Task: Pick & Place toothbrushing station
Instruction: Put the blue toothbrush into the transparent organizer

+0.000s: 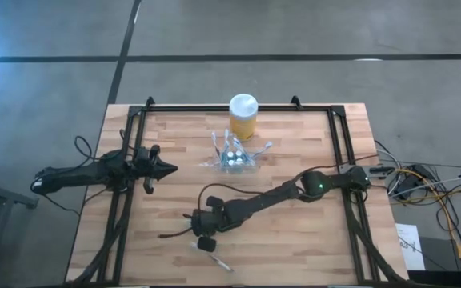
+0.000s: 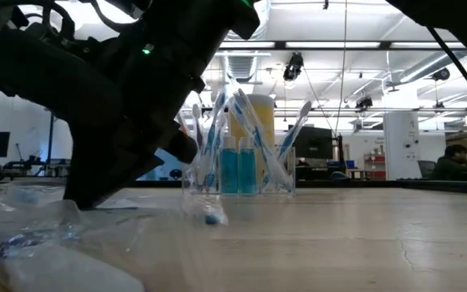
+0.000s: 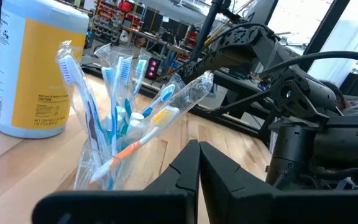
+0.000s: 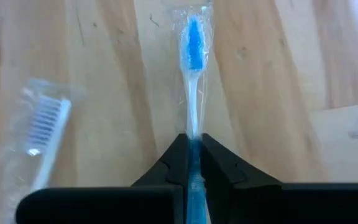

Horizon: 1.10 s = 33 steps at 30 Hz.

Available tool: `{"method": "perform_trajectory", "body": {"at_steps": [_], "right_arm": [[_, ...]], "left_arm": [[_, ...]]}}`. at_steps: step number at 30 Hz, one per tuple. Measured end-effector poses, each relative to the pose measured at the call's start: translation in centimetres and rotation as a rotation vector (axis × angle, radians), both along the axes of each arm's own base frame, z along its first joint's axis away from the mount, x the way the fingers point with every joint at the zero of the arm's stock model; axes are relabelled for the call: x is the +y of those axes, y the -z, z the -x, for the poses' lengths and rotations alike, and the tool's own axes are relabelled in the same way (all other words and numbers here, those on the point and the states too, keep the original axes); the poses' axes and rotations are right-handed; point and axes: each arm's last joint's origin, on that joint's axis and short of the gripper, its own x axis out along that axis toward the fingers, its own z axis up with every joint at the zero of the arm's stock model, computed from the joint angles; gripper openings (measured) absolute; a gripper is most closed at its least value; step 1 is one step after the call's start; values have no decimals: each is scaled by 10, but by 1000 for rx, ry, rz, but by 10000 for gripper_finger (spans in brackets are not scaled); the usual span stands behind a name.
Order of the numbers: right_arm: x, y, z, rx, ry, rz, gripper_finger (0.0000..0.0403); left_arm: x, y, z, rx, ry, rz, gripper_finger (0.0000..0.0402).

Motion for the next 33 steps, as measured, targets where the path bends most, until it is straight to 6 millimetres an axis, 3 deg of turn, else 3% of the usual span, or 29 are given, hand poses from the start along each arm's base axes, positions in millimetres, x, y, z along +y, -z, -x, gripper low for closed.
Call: {"method": "perform_trajectory", "body": {"at_steps": [7, 12, 19, 22, 26, 30, 33], "right_arm": [[7, -37, 15, 5, -77, 125, 8], [29, -107, 33, -172, -142, 179, 6], [55, -168, 80, -333, -205, 251, 7], [60, -199, 111, -450, -230, 254, 7], [51, -208, 152, -513, -183, 281, 7], [42, -213, 186, -694, -163, 253, 8], [31, -208, 209, -795, -164, 221, 8]], "left_arm": [[0, 0, 0, 1, -1, -7, 14], [0, 0, 0, 1, -2, -2, 14], [0, 0, 0, 2, -3, 1, 14], [0, 0, 0, 1, -4, 1, 14], [0, 0, 0, -1, -5, 16, 14], [0, -1, 0, -16, -5, 35, 14], [0, -3, 0, -33, 1, 3, 14]]}}
